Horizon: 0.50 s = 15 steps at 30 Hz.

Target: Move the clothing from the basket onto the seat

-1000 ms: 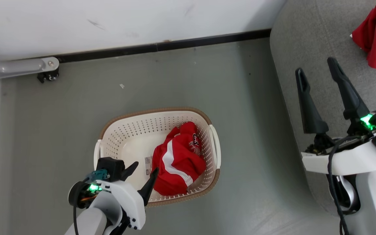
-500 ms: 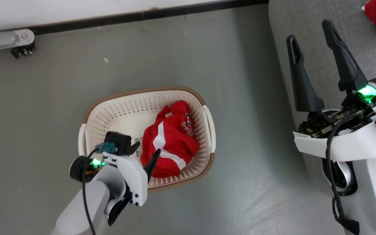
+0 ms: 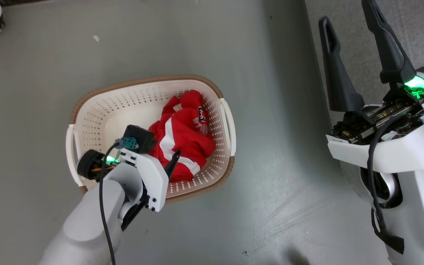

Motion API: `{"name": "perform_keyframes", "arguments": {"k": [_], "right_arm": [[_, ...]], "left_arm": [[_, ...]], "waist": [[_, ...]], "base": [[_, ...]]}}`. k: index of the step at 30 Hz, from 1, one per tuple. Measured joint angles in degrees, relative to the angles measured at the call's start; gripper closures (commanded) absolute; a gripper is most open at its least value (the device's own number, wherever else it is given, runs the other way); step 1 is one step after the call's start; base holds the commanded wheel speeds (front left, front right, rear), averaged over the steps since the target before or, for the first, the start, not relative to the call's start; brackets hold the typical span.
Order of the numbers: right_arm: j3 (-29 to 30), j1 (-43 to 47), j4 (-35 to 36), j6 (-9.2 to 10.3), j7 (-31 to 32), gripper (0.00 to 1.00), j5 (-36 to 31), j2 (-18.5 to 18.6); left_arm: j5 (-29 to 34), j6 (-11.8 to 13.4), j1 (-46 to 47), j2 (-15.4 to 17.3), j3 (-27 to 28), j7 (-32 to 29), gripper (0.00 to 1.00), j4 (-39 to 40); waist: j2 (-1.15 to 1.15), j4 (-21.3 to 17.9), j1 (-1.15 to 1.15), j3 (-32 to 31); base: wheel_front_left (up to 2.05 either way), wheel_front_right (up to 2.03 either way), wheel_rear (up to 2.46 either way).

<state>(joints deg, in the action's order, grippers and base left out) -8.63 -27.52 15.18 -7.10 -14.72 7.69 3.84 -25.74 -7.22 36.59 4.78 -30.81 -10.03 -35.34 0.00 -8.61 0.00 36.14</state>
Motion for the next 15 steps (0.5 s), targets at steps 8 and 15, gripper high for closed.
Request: {"name": "perform_keyframes", "arguments": {"k": [8,15], "right_arm": [[-1.52,-2.74,0.69,0.00,0.00,0.00,0.09,-0.13],[-2.09,-4.70,0.89,0.00,0.00,0.00,0.11,-0.16]], "left_arm": [[0.66,0.00,3.53,1.21,-1.87,-0.58,0.00,-2.37],[0.66,0.00,6.17,2.67,-2.34,-0.58,0.00,-4.65]], "waist": [[0.00,-1.17,0.00,3.58],[0.00,-2.14,0.00,6.49]], "base": [[0.00,0.00,0.00],[0.00,0.00,0.00]]}}
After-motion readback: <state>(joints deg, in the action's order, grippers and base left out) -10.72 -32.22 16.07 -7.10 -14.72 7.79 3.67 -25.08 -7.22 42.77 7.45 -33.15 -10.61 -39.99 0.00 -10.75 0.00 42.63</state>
